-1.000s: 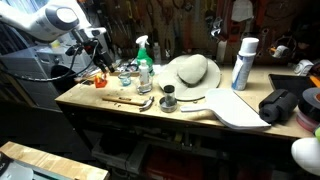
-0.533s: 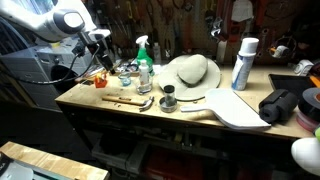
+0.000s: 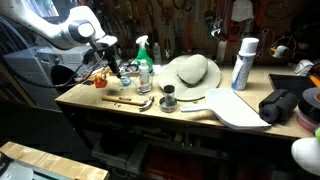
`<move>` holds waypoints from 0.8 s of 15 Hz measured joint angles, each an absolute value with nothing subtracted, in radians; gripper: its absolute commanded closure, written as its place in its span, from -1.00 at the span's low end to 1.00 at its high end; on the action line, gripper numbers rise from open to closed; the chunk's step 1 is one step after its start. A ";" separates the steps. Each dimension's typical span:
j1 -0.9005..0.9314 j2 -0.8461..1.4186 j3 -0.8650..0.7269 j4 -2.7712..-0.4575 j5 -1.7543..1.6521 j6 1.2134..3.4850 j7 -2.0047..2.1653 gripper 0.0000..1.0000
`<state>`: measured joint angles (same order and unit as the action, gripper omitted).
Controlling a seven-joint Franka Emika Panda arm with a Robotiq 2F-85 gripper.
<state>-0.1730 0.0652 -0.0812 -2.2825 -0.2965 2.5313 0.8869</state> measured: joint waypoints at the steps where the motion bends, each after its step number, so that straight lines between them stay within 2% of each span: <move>1: -0.169 0.079 -0.090 -2.278 -0.304 2.531 0.908 -0.39; 7: -0.133 0.134 -0.114 -2.276 -0.302 2.531 0.929 0.57; 9: -0.120 0.138 -0.115 -2.276 -0.301 2.531 0.929 0.80; 10: -0.115 0.139 -0.116 -2.276 -0.301 2.531 0.929 0.50; 11: -0.110 0.140 -0.116 -2.276 -0.301 2.531 0.929 0.10; 12: -0.107 0.141 -0.116 -2.276 -0.300 2.531 0.929 0.09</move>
